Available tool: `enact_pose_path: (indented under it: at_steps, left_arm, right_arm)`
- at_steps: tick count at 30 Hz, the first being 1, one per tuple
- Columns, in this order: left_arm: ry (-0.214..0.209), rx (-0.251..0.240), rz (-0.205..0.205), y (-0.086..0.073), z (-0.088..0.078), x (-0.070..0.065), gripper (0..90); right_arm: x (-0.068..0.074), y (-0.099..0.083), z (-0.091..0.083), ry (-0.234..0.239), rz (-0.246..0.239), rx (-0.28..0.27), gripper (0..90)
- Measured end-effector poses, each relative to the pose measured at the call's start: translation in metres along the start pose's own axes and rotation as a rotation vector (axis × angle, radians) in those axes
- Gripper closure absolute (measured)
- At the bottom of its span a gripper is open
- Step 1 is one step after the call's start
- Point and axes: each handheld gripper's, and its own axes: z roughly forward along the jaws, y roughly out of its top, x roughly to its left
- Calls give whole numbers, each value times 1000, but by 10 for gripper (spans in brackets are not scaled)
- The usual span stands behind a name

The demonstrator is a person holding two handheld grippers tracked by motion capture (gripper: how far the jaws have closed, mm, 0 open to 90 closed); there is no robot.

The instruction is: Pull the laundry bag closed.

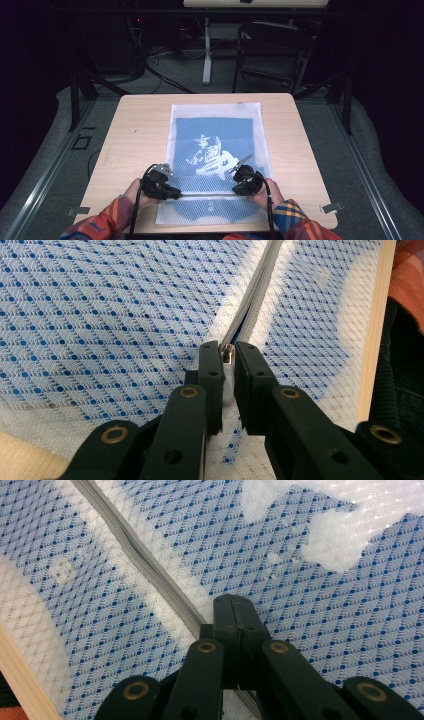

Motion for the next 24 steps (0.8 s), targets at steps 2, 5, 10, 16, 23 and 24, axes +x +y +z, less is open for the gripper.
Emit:
enact_pose_path:
  at_steps: [2,5,10,16,23,24]
  left_arm:
    - [-3,0,0,0,0,0,826]
    - [3,-2,0,0,1,1,825]
    - [4,-9,-1,1,3,2,824]
    - [14,-13,4,3,5,1,823]
    - [20,-20,2,8,10,-1,824]
    - [20,-18,6,9,11,-1,824]
  right_arm:
    - [2,1,0,-8,-6,2,900]
    - [7,4,-3,11,-25,-42,900]
    - [25,14,-2,66,-90,-93,889]
    - [36,17,12,80,-134,-36,900]
    - [27,12,10,75,-75,-23,900]
    - [27,11,10,79,-72,-19,900]
